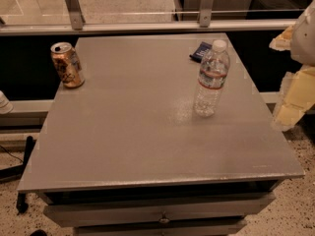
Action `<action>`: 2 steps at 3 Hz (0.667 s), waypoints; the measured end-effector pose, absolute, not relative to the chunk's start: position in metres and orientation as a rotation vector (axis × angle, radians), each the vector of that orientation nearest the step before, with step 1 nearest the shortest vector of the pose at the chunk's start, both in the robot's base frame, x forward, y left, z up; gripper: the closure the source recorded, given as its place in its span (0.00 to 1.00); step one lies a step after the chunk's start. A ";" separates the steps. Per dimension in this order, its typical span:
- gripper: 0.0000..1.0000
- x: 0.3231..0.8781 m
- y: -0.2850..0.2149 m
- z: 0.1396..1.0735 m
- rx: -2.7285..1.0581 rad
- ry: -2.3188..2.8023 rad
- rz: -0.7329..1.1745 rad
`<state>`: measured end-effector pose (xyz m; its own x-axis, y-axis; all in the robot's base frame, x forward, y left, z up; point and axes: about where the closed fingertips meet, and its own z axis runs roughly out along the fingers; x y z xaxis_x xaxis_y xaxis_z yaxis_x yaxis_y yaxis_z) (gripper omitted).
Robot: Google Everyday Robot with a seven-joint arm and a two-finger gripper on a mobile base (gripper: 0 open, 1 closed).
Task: Move water bottle near orange can
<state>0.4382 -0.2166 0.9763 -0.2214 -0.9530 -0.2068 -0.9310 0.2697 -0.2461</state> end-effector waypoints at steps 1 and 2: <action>0.00 0.438 -0.217 0.976 -1.724 2.231 -0.099; 0.00 0.451 -0.222 0.965 -1.626 2.242 -0.049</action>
Offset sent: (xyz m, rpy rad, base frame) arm 0.0411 -0.0192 -0.0390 0.2055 -0.0293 -0.1577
